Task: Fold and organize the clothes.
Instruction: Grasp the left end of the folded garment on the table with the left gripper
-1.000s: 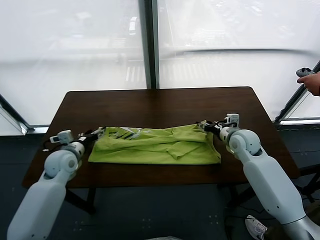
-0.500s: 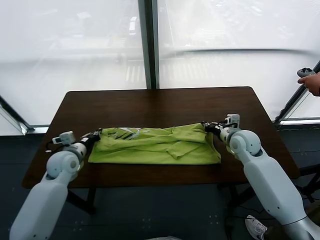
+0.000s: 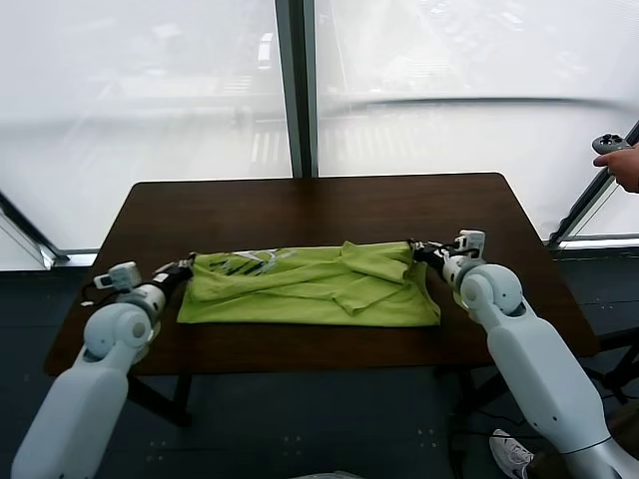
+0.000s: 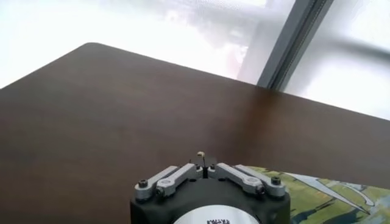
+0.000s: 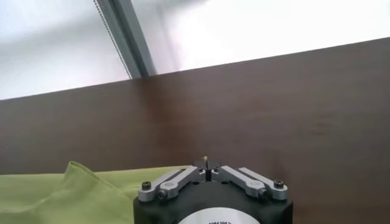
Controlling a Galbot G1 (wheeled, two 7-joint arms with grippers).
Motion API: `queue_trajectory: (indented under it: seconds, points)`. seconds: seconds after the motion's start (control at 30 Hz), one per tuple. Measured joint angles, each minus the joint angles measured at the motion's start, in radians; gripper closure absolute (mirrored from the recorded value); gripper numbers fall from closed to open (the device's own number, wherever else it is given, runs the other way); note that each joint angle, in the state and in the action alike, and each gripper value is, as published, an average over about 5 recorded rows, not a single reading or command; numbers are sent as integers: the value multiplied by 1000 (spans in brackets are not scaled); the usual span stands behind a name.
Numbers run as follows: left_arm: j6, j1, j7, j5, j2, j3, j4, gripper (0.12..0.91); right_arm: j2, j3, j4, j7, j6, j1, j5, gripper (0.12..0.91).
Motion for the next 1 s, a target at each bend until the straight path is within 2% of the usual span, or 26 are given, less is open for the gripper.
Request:
queue_trajectory:
  seconds: [0.1, 0.17, 0.3, 0.33, 0.43, 0.5, 0.53, 0.63, 0.7, 0.8, 0.9, 1.0]
  points:
    - [0, 3, -3, 0, 0, -1, -5, 878, -3, 4, 3, -10, 2, -4, 2, 857]
    - [2, 5, -6, 2, 0, -2, -8, 878, -8, 9, 9, -25, 7, -9, 4, 780]
    - [2, 12, -9, 10, 1, -6, -18, 856, -25, 19, 29, -63, 33, -22, 5, 543]
    - [1, 14, -10, 11, 3, -8, -22, 826, -30, 22, 35, -70, 42, -26, 5, 468]
    - [-1, 22, -10, 10, 8, -17, -37, 674, -45, 33, 55, -86, 73, -40, 5, 285]
    - [-2, 29, -10, 9, 15, -24, -49, 542, -54, 41, 67, -92, 98, -52, 0, 197]
    - [-3, 33, -10, 8, 20, -28, -54, 504, -59, 45, 74, -93, 114, -59, -5, 158]
    - [-1, 45, -11, 3, 38, -39, -69, 317, -78, 55, 99, -93, 188, -90, -37, 123]
    - [7, 53, -17, -14, 50, -44, -80, 195, -96, 61, 121, -95, 267, -124, -65, 120]
    - [39, 64, -40, -76, 73, -51, -99, 133, -126, 70, 154, -107, 416, -194, -114, 119]
    - [82, 78, -64, -174, 107, -58, -127, 125, -150, 91, 187, -123, 578, -277, -165, 118]
    - [117, 88, -65, -276, 151, -62, -147, 123, -161, 134, 232, -138, 712, -368, -209, 118]
